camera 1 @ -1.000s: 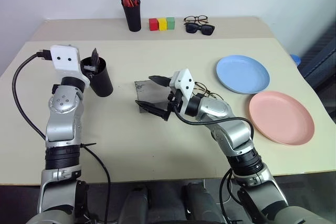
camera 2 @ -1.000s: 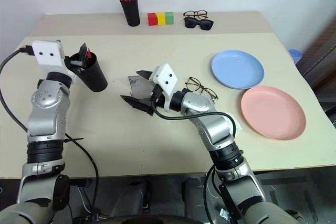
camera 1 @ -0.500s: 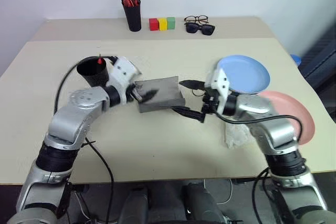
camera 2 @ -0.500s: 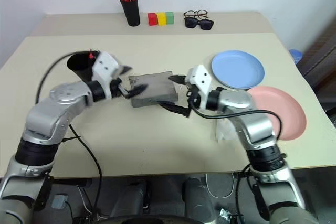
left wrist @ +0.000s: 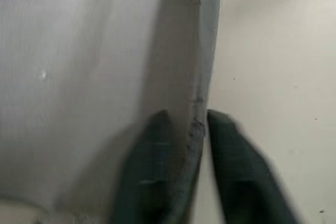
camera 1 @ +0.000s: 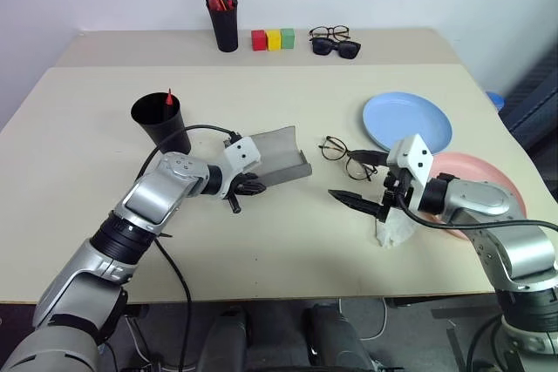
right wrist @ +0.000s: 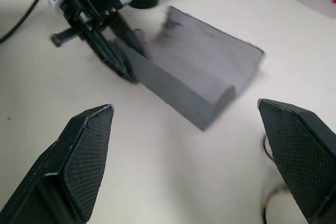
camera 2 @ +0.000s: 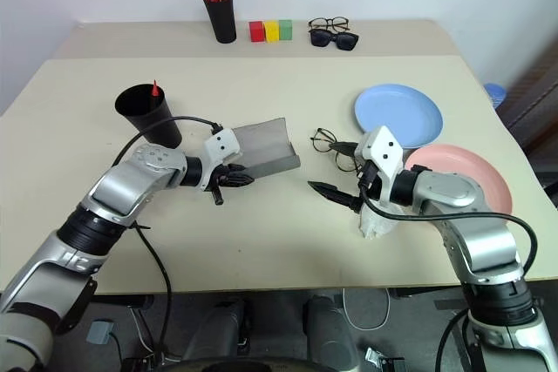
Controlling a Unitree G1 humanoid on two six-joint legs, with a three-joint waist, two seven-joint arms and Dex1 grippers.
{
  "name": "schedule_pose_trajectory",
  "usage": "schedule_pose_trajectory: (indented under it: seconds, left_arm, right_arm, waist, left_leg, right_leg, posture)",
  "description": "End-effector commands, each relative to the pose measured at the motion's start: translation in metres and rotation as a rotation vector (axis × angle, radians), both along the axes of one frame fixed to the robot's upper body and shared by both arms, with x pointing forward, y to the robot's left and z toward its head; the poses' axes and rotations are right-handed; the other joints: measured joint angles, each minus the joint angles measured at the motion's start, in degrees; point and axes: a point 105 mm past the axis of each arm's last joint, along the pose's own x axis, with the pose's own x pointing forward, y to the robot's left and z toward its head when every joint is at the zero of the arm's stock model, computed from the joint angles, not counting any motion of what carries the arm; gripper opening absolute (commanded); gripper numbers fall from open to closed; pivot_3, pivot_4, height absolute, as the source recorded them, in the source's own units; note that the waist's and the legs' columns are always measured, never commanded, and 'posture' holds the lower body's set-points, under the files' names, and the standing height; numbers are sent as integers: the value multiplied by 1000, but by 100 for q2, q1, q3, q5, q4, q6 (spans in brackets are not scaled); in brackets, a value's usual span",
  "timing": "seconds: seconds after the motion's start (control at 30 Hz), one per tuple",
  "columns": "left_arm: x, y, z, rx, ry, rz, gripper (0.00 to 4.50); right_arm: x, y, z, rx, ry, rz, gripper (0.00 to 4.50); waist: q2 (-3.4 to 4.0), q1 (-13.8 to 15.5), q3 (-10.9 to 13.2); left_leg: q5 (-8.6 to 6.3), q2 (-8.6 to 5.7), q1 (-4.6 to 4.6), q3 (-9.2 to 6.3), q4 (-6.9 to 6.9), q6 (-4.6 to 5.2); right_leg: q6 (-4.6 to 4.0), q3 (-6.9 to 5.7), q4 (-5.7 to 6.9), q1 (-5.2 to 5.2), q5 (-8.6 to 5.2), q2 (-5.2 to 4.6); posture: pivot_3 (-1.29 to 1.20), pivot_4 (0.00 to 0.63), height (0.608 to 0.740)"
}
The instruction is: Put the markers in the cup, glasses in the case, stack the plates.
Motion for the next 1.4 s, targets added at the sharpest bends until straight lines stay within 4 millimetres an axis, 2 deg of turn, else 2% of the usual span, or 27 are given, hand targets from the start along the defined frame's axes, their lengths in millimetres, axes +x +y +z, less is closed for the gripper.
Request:
schedule_pose_trajectory:
  seconds: [0.03, 0.2, 0.3, 0.4, 0.5, 0.6, 0.7, 0.83, 0.93, 1.0, 1.1, 1.27, 1.3, 1.4]
  left_arm:
    - [-5, -8, 16, -2, -87, -128, 33]
    - [-20, -3, 22, 26, -139, -271, 33]
    - [-40, 10, 18, 99, -124, -393, 33]
    - [-48, 18, 13, 132, -92, -428, 33]
    - [-42, 22, 8, 165, -110, -389, 907]
    - [-40, 18, 12, 128, -124, -355, 2309]
    - [-43, 10, 35, -23, -132, -316, 2309]
    - [-50, 16, 53, -141, -144, -241, 2309]
    - [-52, 25, 56, -165, -165, -177, 2309]
    - [-54, 39, 57, -175, -165, -107, 2309]
    - [-56, 57, 58, -183, -171, 0, 2309]
    - [-60, 71, 55, -187, -172, 92, 2309]
    - [-62, 72, 53, -183, -169, 100, 2382]
    - [-67, 73, 50, -185, -159, 115, 2382]
  right_arm:
    - [-4, -1, 8, 2, -41, -27, 4500]
    - [1, 0, -6, -36, -4, -88, 4500]
    - [19, -2, -21, -108, 38, -179, 4500]
    - [34, -1, -25, -150, 47, -231, 4500]
    - [50, -4, -24, -187, 30, -279, 4500]
    - [61, -5, -22, -219, 19, -308, 4500]
    - [72, -6, -19, -236, 16, -330, 4500]
    - [84, -13, -22, -261, 39, -385, 4500]
    - [90, -20, -25, -287, 44, -414, 4500]
    - [95, -23, -25, -298, 44, -438, 4500]
    - [101, -21, -23, -293, 41, -445, 4500]
    - [106, -18, -23, -300, 38, -442, 4500]
    - [107, -18, -24, -311, 36, -441, 3955]
    - [108, -21, -25, -321, 37, -451, 2684]
  waist:
    - [0, -6, 0]
    - [1, -22, 0]
    - [4, -60, 2]
    - [8, -51, 4]
    - [8, -2, 4]
    - [8, 15, 4]
    - [7, 11, 4]
    - [8, -46, 4]
    - [9, -65, 4]
    - [9, -68, 4]
    - [11, -67, 5]
    - [10, -50, 5]
    - [10, -52, 5]
    - [10, -50, 5]
  left_leg:
    - [0, 0, 0, 0, 0, 0]
    - [0, 2, 1, 1, 0, 0]
    - [0, 4, 1, 2, -2, 0]
    - [0, 5, 4, 6, -2, 0]
    - [0, 3, 1, 4, 2, 1]
    - [-1, 1, -4, 4, 4, 4]
    - [-2, 2, -9, 3, 5, 5]
    - [-1, 7, -33, 1, 14, 5]
    - [-1, 8, -32, 3, 12, 5]
    - [-1, 7, -32, 3, 13, 5]
    - [-1, 8, -32, 5, 12, 5]
    - [-1, 5, -32, 4, 13, 5]
    - [-1, 5, -33, 4, 13, 5]
    - [-1, 5, -33, 4, 11, 5]
  right_leg:
    - [0, 0, 0, 0, 0, 1]
    - [0, 0, 1, 0, 0, 1]
    - [-1, 2, 1, -2, 0, 2]
    - [-2, 6, 3, -3, 0, 2]
    - [-1, 5, 1, 0, 0, 0]
    - [0, 4, -1, -2, 0, -1]
    - [0, 4, 1, -8, 0, 0]
    - [0, 3, 13, -36, 0, 1]
    - [0, 4, 13, -37, 0, 0]
    - [0, 4, 13, -37, 0, 0]
    - [0, 6, 15, -42, 1, -1]
    - [0, 5, 15, -38, 1, -7]
    - [0, 5, 13, -38, 1, -7]
    - [0, 5, 13, -40, 1, -8]
  posture:
    - [0, 150, 740]
    - [0, 150, 740]
    - [0, 150, 740]
    - [0, 150, 740]
    - [0, 150, 740]
    - [0, 150, 740]
    - [0, 150, 740]
    - [0, 150, 740]
    - [0, 150, 740]
    - [0, 150, 740]
    - [0, 150, 740]
    - [0, 150, 740]
    - [0, 150, 740]
    - [0, 150, 740]
